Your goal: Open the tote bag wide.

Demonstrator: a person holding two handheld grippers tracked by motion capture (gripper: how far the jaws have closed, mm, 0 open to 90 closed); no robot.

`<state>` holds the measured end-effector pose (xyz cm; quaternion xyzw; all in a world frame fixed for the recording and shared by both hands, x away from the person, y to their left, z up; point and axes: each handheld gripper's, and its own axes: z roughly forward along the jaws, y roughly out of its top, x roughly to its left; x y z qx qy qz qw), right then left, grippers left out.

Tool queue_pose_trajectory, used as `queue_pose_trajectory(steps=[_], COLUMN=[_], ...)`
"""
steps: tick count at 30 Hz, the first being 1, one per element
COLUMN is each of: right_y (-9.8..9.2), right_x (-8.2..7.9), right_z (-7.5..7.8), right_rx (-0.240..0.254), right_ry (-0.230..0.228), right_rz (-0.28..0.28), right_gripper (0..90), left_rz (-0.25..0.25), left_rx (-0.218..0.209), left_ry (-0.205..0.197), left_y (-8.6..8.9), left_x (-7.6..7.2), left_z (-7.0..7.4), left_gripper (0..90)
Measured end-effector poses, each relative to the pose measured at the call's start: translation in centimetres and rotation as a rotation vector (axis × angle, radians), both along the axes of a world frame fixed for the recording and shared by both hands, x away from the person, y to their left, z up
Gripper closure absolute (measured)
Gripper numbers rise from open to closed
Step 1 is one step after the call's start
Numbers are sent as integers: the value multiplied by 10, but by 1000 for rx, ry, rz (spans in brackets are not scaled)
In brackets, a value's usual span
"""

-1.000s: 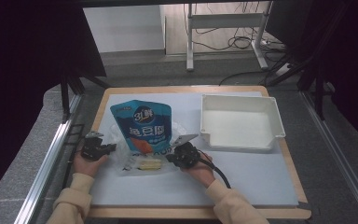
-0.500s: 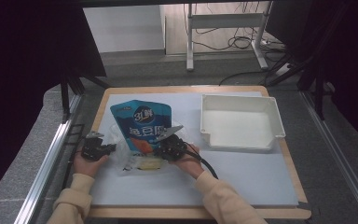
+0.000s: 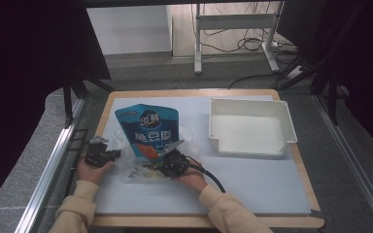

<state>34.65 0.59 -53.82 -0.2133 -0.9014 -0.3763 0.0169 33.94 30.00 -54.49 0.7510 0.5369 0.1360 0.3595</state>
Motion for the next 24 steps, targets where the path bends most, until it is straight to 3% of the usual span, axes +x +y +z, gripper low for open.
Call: queue_pose_trajectory(steps=[7,10,14,17,20,24], right_y=[1,0,4,14,30,45], right_x=[-14,-14,-8,-4,-5,-7], right_z=[-1,3,20,29,31,18], right_rx=[10,16,89,124,113,66], right_ry=[7,-14,-50,-59,-57,-26], right_rz=[34,22,-28,-32,-14,0], right_gripper=[891,891,891,890,890,891], left_rz=[-4,-3,-3,-4,-5,-5], left_rx=[6,6,7,8,9,8], left_ry=[3,3,4,5,5,2], left_y=[-1,-1,-1,-2,-1,-1], left_x=[1,1,1,2,2,1], left_z=[-1,-1,-1,-1,-1,-1], left_gripper=[873,873,873,873,873,874])
